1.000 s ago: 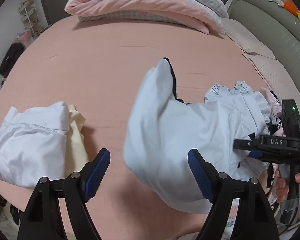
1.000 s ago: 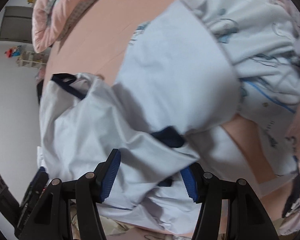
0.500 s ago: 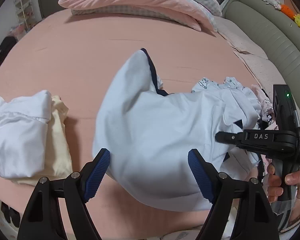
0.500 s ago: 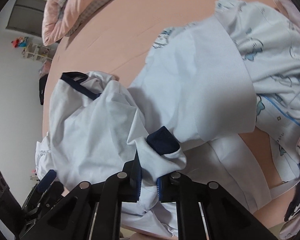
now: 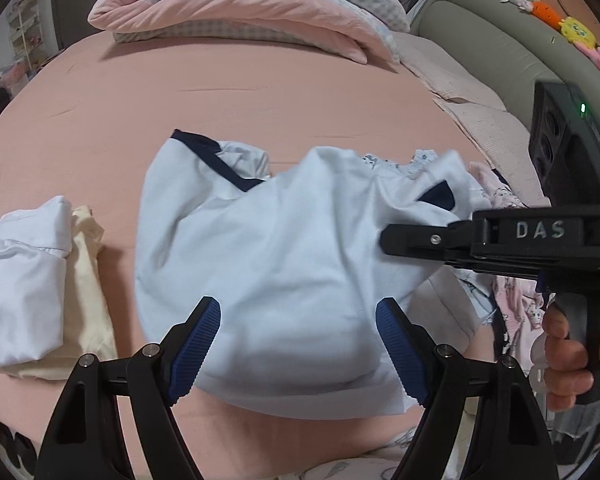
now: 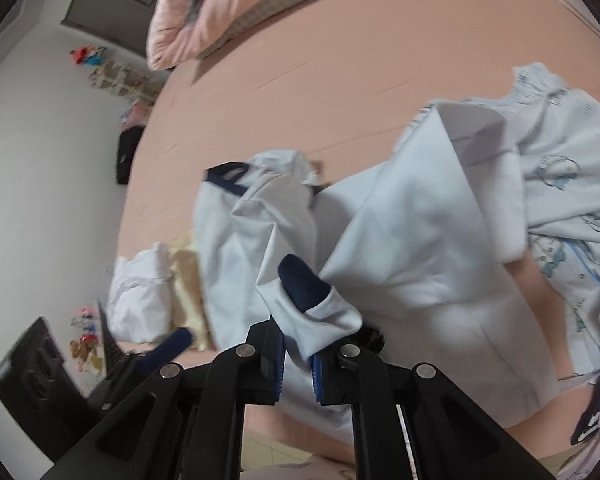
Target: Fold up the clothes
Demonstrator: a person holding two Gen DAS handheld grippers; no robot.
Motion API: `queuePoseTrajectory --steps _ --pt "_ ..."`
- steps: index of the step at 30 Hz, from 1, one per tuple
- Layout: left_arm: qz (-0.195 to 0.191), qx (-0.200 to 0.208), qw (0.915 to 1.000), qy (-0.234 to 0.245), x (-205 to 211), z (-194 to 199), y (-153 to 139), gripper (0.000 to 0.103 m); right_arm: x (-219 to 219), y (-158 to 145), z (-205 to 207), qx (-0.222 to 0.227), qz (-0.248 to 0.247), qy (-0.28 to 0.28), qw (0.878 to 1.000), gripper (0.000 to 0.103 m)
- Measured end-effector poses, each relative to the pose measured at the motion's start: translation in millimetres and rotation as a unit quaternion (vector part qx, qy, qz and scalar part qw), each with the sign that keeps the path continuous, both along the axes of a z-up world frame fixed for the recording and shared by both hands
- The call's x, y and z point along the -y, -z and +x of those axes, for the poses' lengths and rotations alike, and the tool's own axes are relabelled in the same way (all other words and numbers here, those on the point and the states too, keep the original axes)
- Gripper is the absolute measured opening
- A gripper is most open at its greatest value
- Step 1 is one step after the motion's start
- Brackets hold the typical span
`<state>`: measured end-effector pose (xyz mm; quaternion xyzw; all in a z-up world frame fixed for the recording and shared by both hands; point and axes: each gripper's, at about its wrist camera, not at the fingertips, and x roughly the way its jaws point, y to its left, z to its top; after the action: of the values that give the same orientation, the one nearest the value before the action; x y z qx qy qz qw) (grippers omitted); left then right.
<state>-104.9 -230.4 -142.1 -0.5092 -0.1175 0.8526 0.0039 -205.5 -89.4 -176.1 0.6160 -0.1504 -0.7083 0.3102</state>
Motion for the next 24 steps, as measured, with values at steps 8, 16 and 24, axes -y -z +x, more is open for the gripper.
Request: queuePoseTrajectory --steps 8,16,24 --pt "0.027 0.001 0.9996 -0.002 -3.3 -3.8 10.1 0.08 14.0 -26.7 13.5 -0.019 0.018 -0.044 0.999 0.009" --pt "0.007 0.002 0.9999 0.012 -18.0 -4.4 15.9 0.08 36.1 -26.4 17.5 -0.017 0.039 -0.053 0.998 0.009" --pt "0.019 -0.014 0.9997 0.007 -16.0 -10.8 12.3 0.08 23.2 -32.6 19.0 0.023 -0.028 -0.028 0.999 0.009"
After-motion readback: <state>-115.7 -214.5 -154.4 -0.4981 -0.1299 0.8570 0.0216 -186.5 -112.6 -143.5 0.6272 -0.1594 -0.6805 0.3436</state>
